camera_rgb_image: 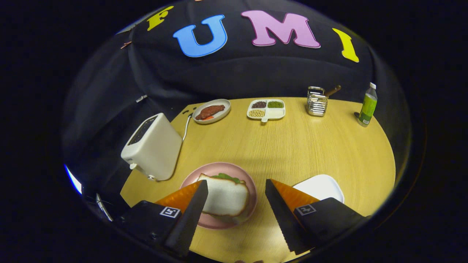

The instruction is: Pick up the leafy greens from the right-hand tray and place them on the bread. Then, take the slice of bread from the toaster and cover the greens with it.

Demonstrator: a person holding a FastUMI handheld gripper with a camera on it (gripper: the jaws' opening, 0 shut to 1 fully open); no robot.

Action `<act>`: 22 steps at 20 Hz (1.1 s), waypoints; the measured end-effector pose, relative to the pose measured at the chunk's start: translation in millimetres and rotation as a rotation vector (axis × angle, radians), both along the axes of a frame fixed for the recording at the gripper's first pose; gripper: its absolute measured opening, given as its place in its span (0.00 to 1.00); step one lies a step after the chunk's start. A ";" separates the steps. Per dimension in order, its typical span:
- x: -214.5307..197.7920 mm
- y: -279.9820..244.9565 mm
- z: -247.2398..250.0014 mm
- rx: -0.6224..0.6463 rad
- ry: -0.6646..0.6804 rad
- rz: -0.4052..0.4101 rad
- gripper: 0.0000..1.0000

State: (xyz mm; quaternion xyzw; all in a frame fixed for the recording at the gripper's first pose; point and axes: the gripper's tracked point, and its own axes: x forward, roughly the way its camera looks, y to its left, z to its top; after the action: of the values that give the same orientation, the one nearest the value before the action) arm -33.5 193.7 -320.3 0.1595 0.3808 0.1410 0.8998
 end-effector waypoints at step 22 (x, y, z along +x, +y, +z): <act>7.5 -154.5 216.9 -0.135 -0.616 -0.080 0.97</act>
State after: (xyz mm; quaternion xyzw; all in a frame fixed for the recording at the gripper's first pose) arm -26.0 39.2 -103.4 0.0640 0.0924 0.1216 0.9862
